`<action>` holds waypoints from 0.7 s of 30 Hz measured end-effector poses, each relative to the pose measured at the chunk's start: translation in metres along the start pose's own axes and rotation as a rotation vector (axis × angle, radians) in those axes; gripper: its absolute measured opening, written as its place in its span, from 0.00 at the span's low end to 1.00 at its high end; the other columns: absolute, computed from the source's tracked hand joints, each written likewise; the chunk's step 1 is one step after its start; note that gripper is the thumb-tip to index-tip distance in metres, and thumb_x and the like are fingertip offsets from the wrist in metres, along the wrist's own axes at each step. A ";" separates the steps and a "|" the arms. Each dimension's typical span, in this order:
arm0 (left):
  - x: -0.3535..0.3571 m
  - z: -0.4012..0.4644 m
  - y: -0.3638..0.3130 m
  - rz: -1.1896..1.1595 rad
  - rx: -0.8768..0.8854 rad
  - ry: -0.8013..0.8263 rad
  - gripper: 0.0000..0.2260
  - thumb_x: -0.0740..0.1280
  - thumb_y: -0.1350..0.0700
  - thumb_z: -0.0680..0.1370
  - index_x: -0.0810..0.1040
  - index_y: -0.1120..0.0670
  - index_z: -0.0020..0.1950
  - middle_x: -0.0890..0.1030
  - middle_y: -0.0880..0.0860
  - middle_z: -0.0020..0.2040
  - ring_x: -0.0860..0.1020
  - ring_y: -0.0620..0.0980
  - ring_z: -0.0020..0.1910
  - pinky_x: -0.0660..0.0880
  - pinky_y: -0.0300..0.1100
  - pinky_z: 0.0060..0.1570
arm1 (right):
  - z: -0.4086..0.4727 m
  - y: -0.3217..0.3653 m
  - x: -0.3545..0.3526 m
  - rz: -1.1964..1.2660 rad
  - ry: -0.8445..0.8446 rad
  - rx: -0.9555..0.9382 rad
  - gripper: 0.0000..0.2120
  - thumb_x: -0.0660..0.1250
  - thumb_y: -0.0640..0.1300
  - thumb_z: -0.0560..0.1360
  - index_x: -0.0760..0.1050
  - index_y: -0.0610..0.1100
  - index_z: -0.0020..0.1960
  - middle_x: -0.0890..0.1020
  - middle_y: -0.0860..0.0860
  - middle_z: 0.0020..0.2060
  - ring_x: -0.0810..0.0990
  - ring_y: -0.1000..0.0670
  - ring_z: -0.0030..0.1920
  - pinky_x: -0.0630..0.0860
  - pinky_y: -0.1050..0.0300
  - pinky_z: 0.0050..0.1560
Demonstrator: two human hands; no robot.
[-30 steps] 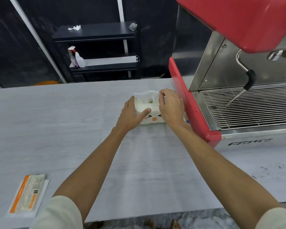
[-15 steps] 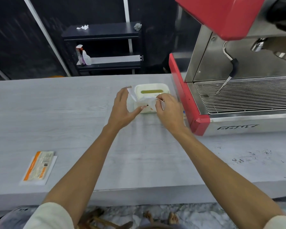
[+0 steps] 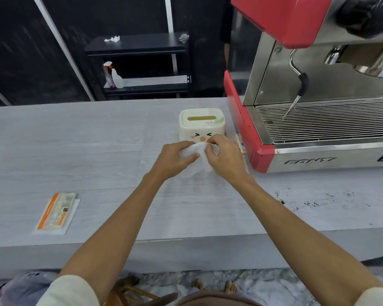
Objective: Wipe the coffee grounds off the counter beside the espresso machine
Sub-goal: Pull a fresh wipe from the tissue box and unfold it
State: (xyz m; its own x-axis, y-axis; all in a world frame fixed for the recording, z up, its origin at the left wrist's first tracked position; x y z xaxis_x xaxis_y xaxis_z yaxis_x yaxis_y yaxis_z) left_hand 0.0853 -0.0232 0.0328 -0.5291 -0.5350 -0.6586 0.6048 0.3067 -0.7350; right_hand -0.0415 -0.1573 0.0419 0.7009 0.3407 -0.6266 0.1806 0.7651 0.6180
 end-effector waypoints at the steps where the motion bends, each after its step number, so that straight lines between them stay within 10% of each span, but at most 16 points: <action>1: 0.003 -0.001 0.000 -0.026 -0.023 0.005 0.13 0.71 0.49 0.78 0.84 0.50 0.62 0.86 0.45 0.53 0.82 0.43 0.51 0.80 0.41 0.49 | 0.000 -0.001 0.000 0.026 0.009 0.018 0.09 0.64 0.43 0.74 0.78 0.43 0.52 0.82 0.51 0.47 0.79 0.50 0.48 0.78 0.49 0.48; 9: 0.018 -0.008 -0.004 -0.262 -0.099 -0.119 0.09 0.70 0.53 0.79 0.84 0.51 0.58 0.86 0.45 0.50 0.83 0.44 0.50 0.79 0.41 0.48 | -0.037 -0.029 0.011 0.616 0.220 0.532 0.36 0.75 0.57 0.67 0.64 0.53 0.70 0.76 0.55 0.62 0.76 0.56 0.60 0.76 0.54 0.59; 21: 0.044 -0.015 -0.009 -0.475 -0.293 -0.139 0.13 0.71 0.49 0.77 0.80 0.45 0.62 0.86 0.47 0.51 0.84 0.48 0.51 0.81 0.55 0.54 | -0.038 -0.036 0.007 0.878 0.112 0.614 0.09 0.69 0.39 0.76 0.79 0.42 0.56 0.85 0.48 0.48 0.84 0.48 0.50 0.80 0.46 0.54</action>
State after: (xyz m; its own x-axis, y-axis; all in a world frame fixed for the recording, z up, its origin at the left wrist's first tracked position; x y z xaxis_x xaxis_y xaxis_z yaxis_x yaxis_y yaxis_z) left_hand 0.0473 -0.0377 0.0077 -0.6070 -0.7598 -0.2329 0.1196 0.2023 -0.9720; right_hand -0.0693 -0.1619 -0.0032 0.6928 0.7090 0.1313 -0.0172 -0.1657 0.9860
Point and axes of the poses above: each hand's wrist, its own z-axis towards the middle knuckle, its own x-axis out of the palm, y = z × x, the point moved 1 cm from there along z, towards the middle knuckle
